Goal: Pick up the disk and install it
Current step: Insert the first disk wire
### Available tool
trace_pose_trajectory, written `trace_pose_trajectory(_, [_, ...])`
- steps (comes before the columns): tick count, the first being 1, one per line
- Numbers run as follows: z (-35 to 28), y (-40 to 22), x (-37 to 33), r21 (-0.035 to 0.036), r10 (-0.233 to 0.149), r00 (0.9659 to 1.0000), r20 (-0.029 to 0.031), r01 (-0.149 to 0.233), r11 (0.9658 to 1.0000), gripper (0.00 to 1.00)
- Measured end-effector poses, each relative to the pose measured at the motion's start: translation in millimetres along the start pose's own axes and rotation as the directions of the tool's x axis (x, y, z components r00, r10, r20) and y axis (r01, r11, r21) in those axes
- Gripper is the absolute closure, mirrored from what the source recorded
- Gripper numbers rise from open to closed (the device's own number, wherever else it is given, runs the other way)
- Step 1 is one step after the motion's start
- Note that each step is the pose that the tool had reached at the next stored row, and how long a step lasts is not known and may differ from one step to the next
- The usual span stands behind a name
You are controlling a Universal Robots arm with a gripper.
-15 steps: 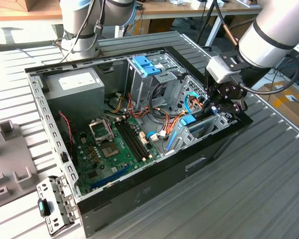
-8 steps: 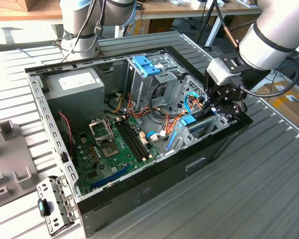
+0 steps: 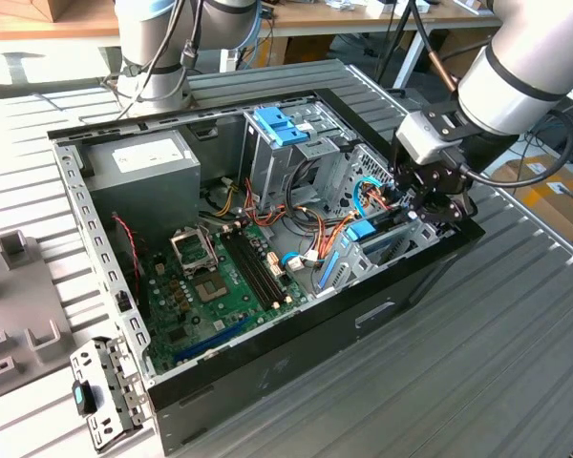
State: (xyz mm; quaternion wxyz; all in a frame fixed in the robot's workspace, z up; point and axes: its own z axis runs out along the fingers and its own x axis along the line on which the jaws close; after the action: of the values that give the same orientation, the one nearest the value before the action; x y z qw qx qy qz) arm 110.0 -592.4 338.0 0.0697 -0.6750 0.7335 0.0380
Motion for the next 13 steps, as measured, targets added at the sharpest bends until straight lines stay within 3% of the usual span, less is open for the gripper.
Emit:
trace_pose_trajectory(1, [0.0,0.0,0.0,0.0,0.0,1.0,-0.0001,0.0,1.0,0.63])
trace_pose_trajectory(5, [0.1,0.0,0.1,0.0,0.0,1.0,-0.0001,0.0,1.0,0.63])
trace_pose_trajectory(9, [-12.3,-0.6,-1.8,0.0,0.0,1.0,0.0001,0.0,1.0,0.63])
trace_pose_trajectory(13, [-20.4,-0.9,-3.1,0.0,0.0,1.0,0.0,0.0,1.0,0.63])
